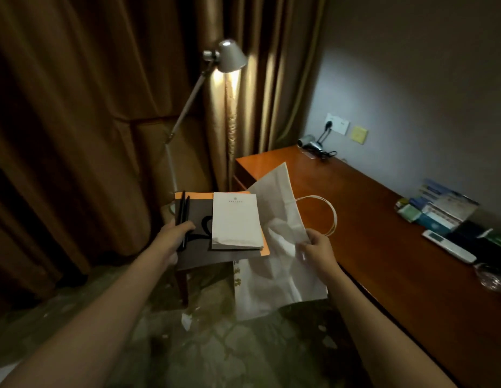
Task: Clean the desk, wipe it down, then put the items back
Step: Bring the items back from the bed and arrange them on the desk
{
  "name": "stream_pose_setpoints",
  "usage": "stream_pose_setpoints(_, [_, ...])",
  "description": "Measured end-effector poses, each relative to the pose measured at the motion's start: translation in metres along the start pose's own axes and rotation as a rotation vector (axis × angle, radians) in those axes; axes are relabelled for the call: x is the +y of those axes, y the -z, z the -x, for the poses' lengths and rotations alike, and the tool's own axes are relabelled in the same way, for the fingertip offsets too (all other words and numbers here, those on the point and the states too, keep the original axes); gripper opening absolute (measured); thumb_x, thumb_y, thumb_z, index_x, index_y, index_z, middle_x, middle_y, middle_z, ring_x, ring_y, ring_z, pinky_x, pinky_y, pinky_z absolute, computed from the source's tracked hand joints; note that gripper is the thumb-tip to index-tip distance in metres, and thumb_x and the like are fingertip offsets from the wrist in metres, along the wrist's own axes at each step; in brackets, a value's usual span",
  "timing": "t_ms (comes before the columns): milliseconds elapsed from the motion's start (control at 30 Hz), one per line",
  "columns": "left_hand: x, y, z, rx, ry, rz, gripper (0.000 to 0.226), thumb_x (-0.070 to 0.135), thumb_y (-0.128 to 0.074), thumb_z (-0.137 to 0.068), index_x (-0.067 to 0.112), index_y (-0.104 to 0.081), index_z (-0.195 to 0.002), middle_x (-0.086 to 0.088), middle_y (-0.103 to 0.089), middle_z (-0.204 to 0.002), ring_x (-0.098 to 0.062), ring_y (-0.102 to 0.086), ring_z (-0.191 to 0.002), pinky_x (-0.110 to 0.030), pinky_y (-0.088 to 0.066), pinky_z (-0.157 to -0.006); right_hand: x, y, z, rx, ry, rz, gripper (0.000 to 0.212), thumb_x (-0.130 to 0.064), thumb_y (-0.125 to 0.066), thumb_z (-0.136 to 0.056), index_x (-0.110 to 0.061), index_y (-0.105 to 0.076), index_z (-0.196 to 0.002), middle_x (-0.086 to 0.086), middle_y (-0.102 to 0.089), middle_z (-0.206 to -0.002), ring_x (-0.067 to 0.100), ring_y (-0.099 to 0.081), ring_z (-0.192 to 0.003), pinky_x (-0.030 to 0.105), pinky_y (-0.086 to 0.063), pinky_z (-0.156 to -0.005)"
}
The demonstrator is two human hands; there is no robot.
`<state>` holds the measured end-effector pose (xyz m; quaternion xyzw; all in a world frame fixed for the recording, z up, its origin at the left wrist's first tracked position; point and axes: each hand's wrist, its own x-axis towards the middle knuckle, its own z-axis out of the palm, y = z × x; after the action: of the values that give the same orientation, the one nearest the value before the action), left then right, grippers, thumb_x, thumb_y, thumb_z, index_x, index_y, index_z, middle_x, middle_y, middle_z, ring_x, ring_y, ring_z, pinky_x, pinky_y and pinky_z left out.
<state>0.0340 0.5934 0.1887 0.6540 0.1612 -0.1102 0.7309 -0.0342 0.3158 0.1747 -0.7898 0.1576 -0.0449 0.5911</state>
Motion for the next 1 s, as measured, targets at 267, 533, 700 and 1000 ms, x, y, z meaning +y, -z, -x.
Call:
stream_pose_setpoints(267, [0.043, -0.092, -0.126, -0.104, 0.009, -0.036, 0.015, 0.004, -0.047, -0.093, 0.017, -0.054, -0.093, -0.010, -0.056, -0.080, -0.023, -0.054, -0.070, -0.035, -0.045, -0.060, 0.019, 0.023, -0.119, 0.153, -0.011, -0.001, 0.028, 0.003, -0.048, -0.091, -0.022, -0.061, -0.091, 0.003, -0.065, -0.094, 0.022, -0.063, -0.082, 0.029, -0.054, -0.065])
stream_pose_setpoints(533, [0.118, -0.175, -0.270, -0.235, -0.025, -0.078, 0.015, 0.004, -0.046, -0.093, 0.017, -0.052, -0.093, -0.011, -0.056, -0.081, -0.026, -0.053, -0.072, -0.037, -0.047, -0.064, 0.002, 0.044, -0.249, 0.314, -0.055, 0.035, 0.028, 0.002, -0.049, -0.089, -0.023, -0.060, -0.088, -0.001, -0.062, -0.091, 0.019, -0.060, -0.085, 0.030, -0.051, -0.072])
stream_pose_setpoints(700, [0.148, -0.233, -0.337, -0.298, -0.033, -0.134, 0.018, 0.006, -0.048, -0.091, 0.021, -0.055, -0.086, -0.012, -0.057, -0.085, -0.026, -0.054, -0.074, -0.037, -0.047, -0.069, -0.004, 0.068, -0.316, 0.356, -0.075, 0.080, 0.024, 0.000, -0.050, -0.088, -0.016, -0.064, -0.098, -0.004, -0.062, -0.091, 0.017, -0.059, -0.086, 0.029, -0.049, -0.072])
stream_pose_setpoints(1000, [0.207, -0.336, -0.452, -0.279, 0.018, -0.063, 0.011, 0.006, -0.046, -0.092, 0.011, -0.053, -0.098, -0.014, -0.058, -0.079, -0.026, -0.056, -0.066, -0.029, -0.051, -0.041, -0.008, 0.134, -0.478, 0.375, -0.003, 0.213, 0.035, 0.006, -0.051, -0.082, -0.022, -0.068, -0.094, -0.010, -0.066, -0.084, 0.013, -0.060, -0.082, 0.024, -0.041, -0.068])
